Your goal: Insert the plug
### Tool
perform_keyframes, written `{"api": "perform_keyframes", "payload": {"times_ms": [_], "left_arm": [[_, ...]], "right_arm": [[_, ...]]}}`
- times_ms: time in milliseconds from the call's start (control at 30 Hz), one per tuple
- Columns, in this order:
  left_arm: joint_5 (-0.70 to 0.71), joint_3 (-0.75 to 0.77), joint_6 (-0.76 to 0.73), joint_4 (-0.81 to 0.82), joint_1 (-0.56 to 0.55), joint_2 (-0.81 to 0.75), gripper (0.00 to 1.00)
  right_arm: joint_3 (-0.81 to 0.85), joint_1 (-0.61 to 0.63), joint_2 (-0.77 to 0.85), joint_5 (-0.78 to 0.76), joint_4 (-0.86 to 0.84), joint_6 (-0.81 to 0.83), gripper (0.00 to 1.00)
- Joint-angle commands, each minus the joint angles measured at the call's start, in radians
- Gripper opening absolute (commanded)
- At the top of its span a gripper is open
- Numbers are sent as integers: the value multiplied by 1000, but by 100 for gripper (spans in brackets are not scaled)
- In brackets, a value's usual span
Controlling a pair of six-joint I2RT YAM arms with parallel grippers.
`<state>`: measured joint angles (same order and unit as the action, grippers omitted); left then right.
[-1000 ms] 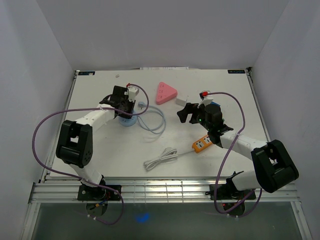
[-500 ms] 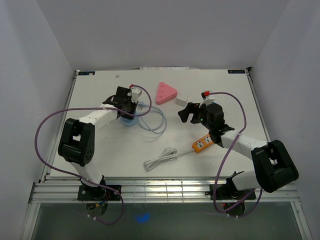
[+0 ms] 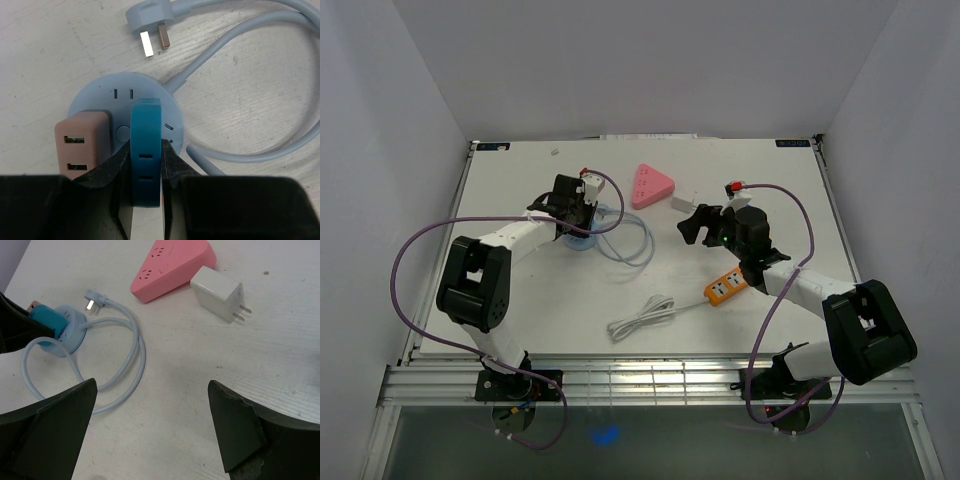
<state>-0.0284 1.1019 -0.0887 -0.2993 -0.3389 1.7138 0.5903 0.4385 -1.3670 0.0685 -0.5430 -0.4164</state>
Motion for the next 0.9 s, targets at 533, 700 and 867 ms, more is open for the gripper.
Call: {"api": "perform_keyframes", "payload": {"times_ms": [533, 700, 867], "left_arm": [[-76, 65, 6, -184, -9, 121, 0], [-83, 82, 21, -201, -9, 113, 0], [-96, 76, 29, -178, -2, 69, 16]], "right_arm": [[-14, -21, -4, 42, -55, -22, 97], [-14, -23, -14, 50, -60, -24, 97], [-10, -21, -18, 54, -61, -22, 97]]}}
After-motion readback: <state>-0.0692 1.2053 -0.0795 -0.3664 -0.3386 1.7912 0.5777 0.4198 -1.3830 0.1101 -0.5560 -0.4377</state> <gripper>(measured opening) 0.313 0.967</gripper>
